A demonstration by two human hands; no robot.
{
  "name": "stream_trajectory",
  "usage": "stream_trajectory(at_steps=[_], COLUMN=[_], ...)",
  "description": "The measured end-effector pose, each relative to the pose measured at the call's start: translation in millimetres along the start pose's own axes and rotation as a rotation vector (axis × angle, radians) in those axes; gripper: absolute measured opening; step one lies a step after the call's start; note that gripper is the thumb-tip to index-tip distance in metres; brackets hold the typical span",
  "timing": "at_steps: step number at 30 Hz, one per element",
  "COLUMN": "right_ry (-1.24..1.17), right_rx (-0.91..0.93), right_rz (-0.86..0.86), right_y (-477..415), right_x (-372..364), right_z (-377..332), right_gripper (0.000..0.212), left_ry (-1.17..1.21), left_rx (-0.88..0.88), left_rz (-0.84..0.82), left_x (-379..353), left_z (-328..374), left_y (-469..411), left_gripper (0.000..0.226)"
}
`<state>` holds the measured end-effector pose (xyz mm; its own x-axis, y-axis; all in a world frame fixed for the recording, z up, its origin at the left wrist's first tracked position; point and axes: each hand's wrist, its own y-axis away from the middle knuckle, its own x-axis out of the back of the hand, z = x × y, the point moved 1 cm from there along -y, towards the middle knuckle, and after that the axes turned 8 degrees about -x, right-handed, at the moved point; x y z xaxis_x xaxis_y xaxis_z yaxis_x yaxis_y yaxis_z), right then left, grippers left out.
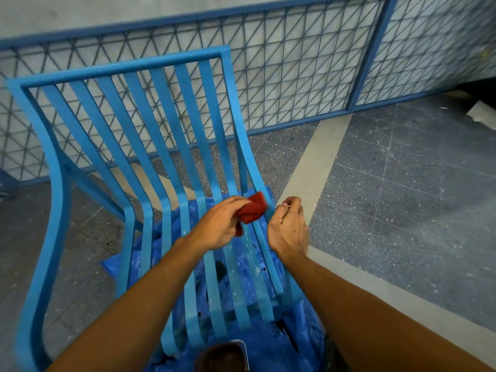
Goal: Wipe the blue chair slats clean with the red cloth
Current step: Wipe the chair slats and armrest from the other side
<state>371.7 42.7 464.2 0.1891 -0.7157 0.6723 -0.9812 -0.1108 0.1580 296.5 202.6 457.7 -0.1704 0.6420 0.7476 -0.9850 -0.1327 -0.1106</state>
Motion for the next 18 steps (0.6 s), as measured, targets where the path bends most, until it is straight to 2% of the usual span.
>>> stream_trajectory(at_steps=[2,4,6,8,13,15,18], right_ry=[0.030,0.029,0.014,-0.011,-0.059,-0.077,-0.084], right_rx=[-0.004,-0.027,-0.035,-0.039,-0.066,-0.060,-0.041], right_rz=[-0.014,-0.022,-0.020,-0.018,-0.009,-0.004,-0.005], right_y=[0,-1,-2,-3,-5,-5,-6], right_x=[-3,-5,-6,-4,-3,-4,-2], right_z=[1,1,2,2,3,5,5], right_gripper=[0.022,0.022,0.024,0.028,0.037,0.038,0.037], left_ry=[-0.051,-0.030,0.074,0.115,0.015,-0.053,-0.094], left_rx=[0.068,0.097,0.135,0.131,0.000,-0.082,-0.144], left_rz=[0.021,0.139,0.273,0.328,0.245,0.138,0.117], left_x=[12,19,17,10,-17,-28,-31], left_z=[-13,-11,1,12,42,48,38], left_y=[16,21,11,-10,-49,-43,-19], left_gripper=[0.046,0.041,0.045,0.050,0.057,0.057,0.052])
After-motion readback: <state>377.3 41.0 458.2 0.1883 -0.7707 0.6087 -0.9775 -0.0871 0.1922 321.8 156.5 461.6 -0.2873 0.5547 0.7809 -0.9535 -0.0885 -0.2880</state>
